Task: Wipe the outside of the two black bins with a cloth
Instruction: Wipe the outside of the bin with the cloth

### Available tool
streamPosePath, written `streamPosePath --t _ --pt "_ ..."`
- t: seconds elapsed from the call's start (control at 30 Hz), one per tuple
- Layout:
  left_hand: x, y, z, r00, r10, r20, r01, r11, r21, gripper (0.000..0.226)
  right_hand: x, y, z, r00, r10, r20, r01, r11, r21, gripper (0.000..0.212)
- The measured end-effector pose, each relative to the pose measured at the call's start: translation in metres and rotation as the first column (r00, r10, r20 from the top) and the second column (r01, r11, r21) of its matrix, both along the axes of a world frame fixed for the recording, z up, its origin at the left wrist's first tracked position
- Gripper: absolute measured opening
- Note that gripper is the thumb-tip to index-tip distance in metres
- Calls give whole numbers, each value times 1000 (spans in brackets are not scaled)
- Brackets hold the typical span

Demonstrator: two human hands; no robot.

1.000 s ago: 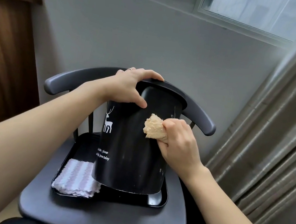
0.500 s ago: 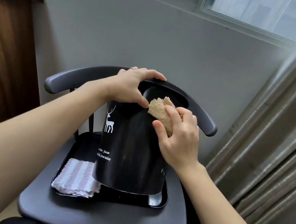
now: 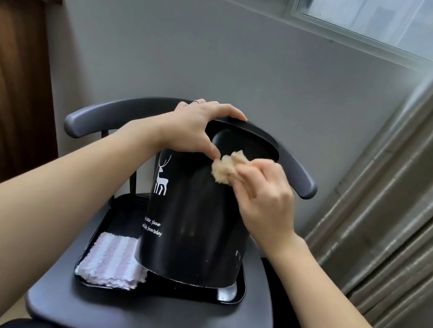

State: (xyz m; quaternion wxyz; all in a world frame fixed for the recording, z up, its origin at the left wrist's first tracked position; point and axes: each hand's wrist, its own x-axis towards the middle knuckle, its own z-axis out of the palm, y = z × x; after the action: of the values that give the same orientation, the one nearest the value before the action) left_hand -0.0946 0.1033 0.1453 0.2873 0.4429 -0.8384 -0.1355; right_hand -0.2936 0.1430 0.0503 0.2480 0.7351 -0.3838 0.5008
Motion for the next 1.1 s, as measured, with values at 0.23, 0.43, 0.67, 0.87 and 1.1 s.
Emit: streamPosePath --t 0.23,0.43,0.67,0.87,1.1 --pt "0 -2 -1 1000 12 -10 -12 999 42 79 -14 4 1 975 72 -212 -81 996 -32 7" --pt "-2 -5 -1 1000 21 -6 -21 998 53 79 -5 17 -17 993 -1 -116 -5 999 -50 6" --pt "3 -7 -2 999 30 -18 -29 998 64 78 -9 47 -66 956 127 -266 -130 991 6 11" --pt "7 -9 -1 999 44 -6 -44 997 69 76 -8 37 -51 978 207 36 -210 970 124 29" --pt "7 -9 -1 998 59 -20 -57 994 94 76 -11 64 -85 913 337 -230 -306 938 161 16"
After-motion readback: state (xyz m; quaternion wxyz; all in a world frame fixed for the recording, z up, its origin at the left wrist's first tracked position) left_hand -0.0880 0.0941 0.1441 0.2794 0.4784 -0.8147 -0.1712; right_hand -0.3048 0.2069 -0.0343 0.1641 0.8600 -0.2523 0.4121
